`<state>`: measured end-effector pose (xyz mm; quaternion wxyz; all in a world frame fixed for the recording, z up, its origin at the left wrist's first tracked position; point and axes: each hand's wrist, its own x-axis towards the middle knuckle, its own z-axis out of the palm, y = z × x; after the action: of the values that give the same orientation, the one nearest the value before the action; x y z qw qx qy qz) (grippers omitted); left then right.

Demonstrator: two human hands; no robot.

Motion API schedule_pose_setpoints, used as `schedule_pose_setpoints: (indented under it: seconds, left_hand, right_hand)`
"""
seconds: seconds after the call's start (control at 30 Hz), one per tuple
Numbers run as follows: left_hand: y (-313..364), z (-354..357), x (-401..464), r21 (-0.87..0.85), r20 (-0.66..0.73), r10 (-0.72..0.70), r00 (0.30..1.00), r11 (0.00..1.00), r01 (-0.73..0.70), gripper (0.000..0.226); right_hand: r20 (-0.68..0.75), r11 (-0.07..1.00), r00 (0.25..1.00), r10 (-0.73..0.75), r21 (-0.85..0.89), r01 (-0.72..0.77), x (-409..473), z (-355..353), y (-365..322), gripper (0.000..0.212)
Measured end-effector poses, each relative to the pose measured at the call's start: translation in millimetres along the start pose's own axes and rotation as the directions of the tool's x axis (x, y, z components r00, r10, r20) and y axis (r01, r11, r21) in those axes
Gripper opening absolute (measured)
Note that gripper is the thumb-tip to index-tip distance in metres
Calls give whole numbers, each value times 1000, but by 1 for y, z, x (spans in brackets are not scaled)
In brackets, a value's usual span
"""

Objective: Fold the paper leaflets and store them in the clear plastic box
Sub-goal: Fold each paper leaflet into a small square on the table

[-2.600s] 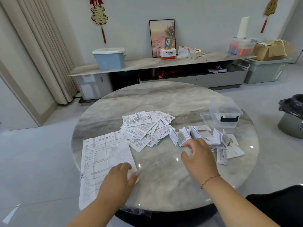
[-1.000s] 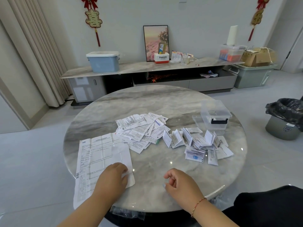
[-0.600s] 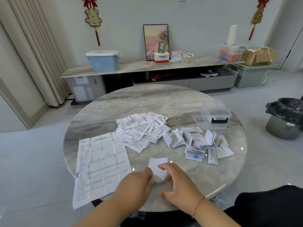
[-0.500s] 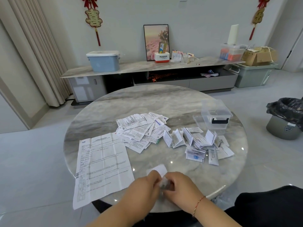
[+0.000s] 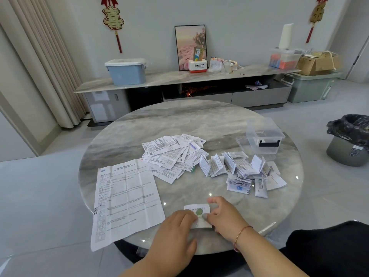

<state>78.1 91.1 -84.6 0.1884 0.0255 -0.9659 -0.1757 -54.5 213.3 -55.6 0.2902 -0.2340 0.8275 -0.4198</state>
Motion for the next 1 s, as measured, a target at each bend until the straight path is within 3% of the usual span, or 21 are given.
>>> schedule_pose_setpoints:
  seconds: [0.13,0.23,0.33,0.4,0.5,0.57,0.67,0.8,0.93,1.0]
  left_hand:
    - [-5,4,7,30,-64,-26,998,999,28,21]
    - [-6,5,8,30,-124,-44,991,998,48,11]
    - [-2,5,4,-58,-129,-123,984,992,116,9]
    - [1,6,4,-118,-119,-200,973,975,186,11]
    - [3,8,5,-176,-103,-350,931,928,329,22]
    - [2,8,7,-171,-119,-361,925,925,339,28]
    - [2,5,9,-135,-75,-348,934,932,337,25]
    - [-8,4,7,-81,-88,-190,978,980,183,29]
    - [-9,-5,13,-63,-204,-44,978,997,32,12]
    - [-8,-7,15,-18,-205,-5,979,1000,1,24]
  right_hand:
    - [34,996,998,43,77,-45,-2,-2,2,45]
    - [12,990,990,-140,0,140,-7,-10,1,55]
    - [136,934,948,-287,-177,309,-10,-13,2,27]
    - [97,895,928,-361,-244,374,-3,-13,8,24]
    - [20,863,930,-368,-365,349,3,-8,12,26]
    - [-31,834,933,-359,-460,306,4,-4,12,22]
    - [-74,811,947,-312,-540,225,4,3,10,36]
    - [-69,891,973,-219,-422,170,8,-1,8,43]
    - [48,962,992,-114,-246,123,8,-7,1,47]
    - [75,994,994,-74,-71,79,5,-7,-1,46]
